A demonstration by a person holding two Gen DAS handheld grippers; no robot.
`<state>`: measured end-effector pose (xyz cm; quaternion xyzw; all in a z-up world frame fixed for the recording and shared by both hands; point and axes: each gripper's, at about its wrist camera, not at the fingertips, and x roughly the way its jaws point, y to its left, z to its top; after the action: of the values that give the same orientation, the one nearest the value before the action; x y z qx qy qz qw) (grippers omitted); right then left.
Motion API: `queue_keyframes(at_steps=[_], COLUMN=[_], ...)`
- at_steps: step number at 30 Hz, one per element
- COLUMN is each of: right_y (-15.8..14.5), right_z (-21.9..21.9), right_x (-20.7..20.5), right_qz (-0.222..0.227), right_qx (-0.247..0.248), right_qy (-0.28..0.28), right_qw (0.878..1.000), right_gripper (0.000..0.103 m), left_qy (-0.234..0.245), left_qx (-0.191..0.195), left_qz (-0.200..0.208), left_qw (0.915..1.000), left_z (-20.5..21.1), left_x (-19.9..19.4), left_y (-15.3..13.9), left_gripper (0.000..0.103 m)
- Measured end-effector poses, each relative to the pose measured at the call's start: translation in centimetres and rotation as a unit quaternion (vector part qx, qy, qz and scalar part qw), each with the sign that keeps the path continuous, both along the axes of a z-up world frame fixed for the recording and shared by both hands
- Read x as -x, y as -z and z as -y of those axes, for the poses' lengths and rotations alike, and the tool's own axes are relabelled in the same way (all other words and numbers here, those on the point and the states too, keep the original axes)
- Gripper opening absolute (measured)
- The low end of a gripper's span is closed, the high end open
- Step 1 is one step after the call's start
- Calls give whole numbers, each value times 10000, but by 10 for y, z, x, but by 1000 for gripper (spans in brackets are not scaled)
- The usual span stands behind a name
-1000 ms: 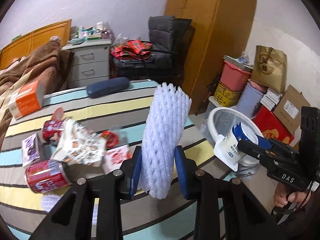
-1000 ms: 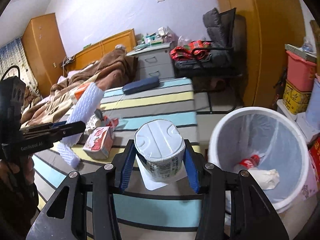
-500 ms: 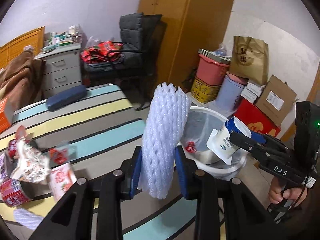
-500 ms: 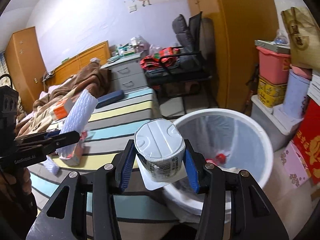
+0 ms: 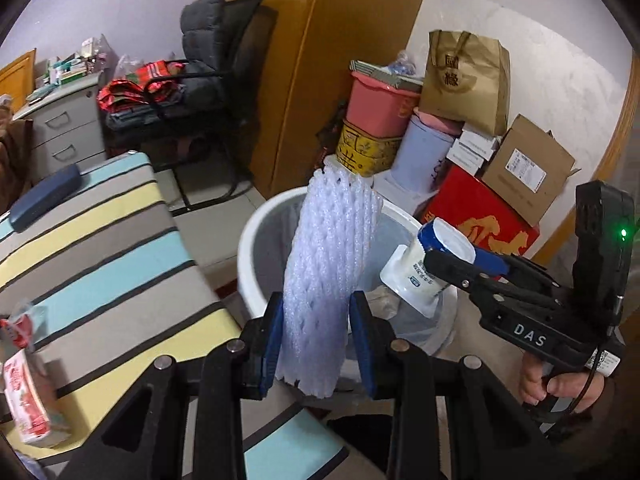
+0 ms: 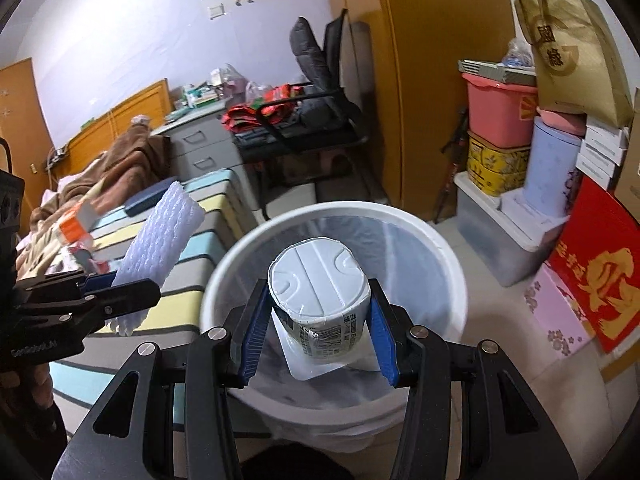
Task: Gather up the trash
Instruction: 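Carry foam net and yogurt cup over the wastebasket and open both tools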
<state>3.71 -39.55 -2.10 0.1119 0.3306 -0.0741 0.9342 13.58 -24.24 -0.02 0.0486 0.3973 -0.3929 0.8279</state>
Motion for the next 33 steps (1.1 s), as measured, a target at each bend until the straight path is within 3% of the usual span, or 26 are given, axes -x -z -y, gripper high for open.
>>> queue_keyframes(at_steps=[14, 16, 17, 18, 23, 33], right_y=[24, 26, 27, 28, 25, 14], right_z=[23, 26, 28, 28, 32, 20], right_x=[-14, -16, -17, -17, -14, -5], right_qz=[-465, -495, -520, -549, -453, -251], right_qx=[91, 17, -6, -18, -77, -55], right_qy=[36, 9, -22, -20, 90, 141], right_qw=[9989, 9988, 9986, 9985, 9989, 9996], right_gripper=[48, 48, 49, 49, 63, 63], left_qy=[84, 132, 122, 98, 55, -143], left_qx=[-362, -324, -328, -320, -313, -204], left_qz=[-195, -214, -217, -218, -248, -91], left_qw=[9991, 9992, 9992, 9992, 9992, 9996], left_z=[44, 46, 46, 46, 43, 17], left_x=[-7, -7, -7, -7, -9, -1], left_y=[25, 27, 27, 27, 28, 14], left_gripper=[36, 47, 57, 58, 58, 58])
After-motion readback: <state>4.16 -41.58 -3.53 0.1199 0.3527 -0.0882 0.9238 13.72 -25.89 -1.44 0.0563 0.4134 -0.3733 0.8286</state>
